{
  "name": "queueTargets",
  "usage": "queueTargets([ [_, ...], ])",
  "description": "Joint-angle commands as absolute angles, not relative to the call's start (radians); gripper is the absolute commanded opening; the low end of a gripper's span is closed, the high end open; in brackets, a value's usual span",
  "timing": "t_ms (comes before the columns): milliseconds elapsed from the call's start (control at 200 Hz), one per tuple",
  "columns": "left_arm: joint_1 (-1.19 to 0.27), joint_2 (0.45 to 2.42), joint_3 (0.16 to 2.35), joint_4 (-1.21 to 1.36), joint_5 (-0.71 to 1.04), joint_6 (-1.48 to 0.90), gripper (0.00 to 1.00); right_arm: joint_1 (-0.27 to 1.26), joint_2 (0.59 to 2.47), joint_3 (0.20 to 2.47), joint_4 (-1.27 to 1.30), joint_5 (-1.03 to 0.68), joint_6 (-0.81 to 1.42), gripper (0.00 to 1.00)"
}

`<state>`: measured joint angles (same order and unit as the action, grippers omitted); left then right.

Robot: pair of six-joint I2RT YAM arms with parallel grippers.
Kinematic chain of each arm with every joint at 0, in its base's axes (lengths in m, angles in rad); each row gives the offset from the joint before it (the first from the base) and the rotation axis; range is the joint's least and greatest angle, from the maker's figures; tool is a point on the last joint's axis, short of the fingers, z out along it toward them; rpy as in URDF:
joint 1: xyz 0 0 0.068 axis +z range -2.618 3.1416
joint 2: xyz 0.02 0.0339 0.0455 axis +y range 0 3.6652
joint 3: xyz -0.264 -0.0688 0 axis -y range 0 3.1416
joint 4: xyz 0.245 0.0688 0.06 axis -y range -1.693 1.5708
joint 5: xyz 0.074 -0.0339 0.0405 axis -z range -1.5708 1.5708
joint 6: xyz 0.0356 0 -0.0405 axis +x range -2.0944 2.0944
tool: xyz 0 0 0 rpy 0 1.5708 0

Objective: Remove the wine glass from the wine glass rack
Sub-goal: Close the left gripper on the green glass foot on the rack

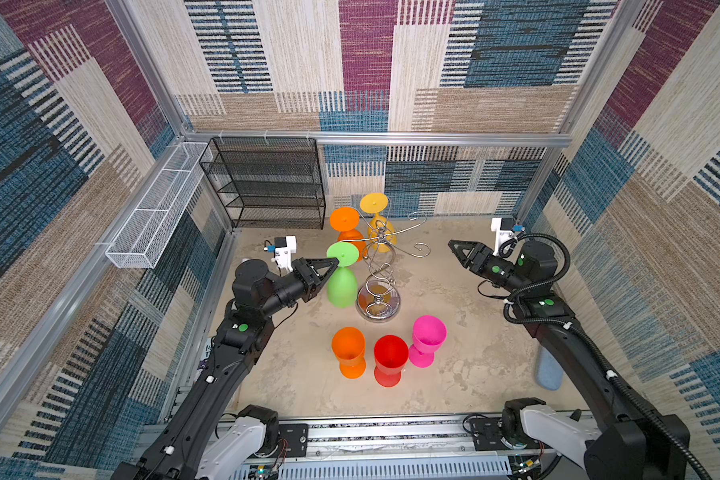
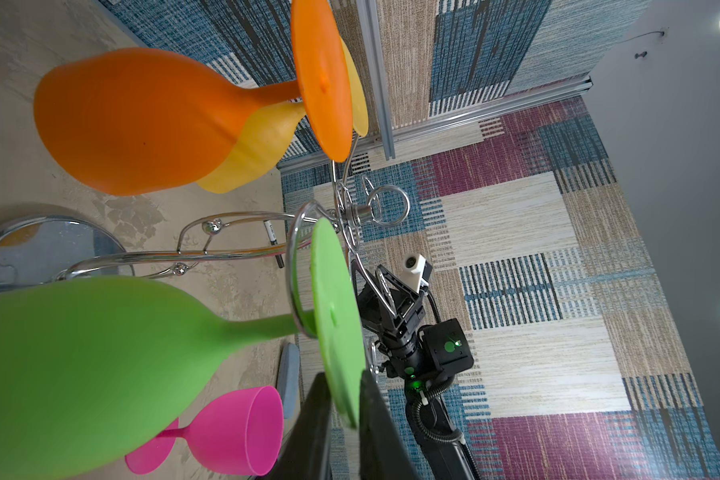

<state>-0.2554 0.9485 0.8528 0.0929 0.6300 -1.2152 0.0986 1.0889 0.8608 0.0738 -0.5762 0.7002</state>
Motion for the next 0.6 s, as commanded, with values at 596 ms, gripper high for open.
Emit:
queueTargets([
  [596,-0.223,0.936,0.905,0.055,0.633,-1.212,0.0,0.097,1.108,0.87,0.13,-0.602,0.721,0.6],
])
